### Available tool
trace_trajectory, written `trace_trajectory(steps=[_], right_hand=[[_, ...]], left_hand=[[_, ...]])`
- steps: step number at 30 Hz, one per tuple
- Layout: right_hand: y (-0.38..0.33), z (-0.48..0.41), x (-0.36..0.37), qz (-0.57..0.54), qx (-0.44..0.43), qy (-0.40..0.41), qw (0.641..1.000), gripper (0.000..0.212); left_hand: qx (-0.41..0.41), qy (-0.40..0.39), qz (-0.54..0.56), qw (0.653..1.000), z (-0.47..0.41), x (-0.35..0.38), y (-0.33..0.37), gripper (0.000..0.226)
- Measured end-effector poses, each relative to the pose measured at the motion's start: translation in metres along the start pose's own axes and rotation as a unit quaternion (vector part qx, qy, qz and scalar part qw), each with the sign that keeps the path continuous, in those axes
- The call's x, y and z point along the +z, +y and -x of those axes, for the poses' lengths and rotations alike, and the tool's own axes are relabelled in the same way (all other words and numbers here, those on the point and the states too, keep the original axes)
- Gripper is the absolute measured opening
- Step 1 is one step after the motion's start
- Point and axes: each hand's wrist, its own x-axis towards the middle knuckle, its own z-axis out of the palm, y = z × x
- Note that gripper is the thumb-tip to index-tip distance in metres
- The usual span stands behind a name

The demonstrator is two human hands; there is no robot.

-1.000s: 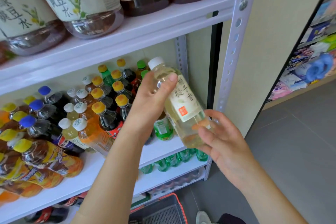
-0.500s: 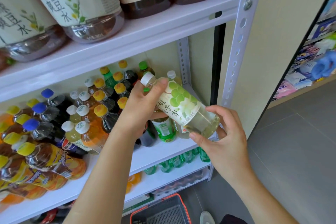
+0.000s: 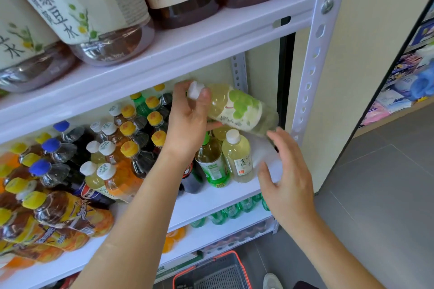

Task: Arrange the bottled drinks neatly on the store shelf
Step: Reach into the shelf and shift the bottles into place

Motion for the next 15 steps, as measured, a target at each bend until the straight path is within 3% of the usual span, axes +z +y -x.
trace_trajectory(steps=[2, 6, 8, 12, 15], right_hand=[[-0.005, 0.003, 0.005, -0.001, -0.003, -0.042, 0.999, 0.054], [-0.007, -0.010, 0.015, 0.006, 0.008, -0.159, 0.987, 0.060], [-0.005, -0.019, 0.022, 0.020, 0.011, -0.177, 0.984, 0.063], [0.003, -0.026, 0.038, 0.062, 0.024, -0.206, 0.976, 0.064], [0.012, -0.027, 0.047, 0.076, 0.036, -0.224, 0.971, 0.062]], left_hand=[[0.014, 0.037, 0.001, 0.999, -0.013, 0.005, -0.001, 0.021], [0.014, 0.072, -0.040, 0.996, -0.044, 0.024, -0.010, 0.045], [0.003, 0.092, -0.054, 0.994, -0.059, 0.035, -0.014, 0.042], [0.037, 0.107, -0.140, 0.984, -0.083, 0.051, -0.021, 0.012], [0.043, 0.087, -0.191, 0.977, -0.101, 0.056, -0.024, 0.033]])
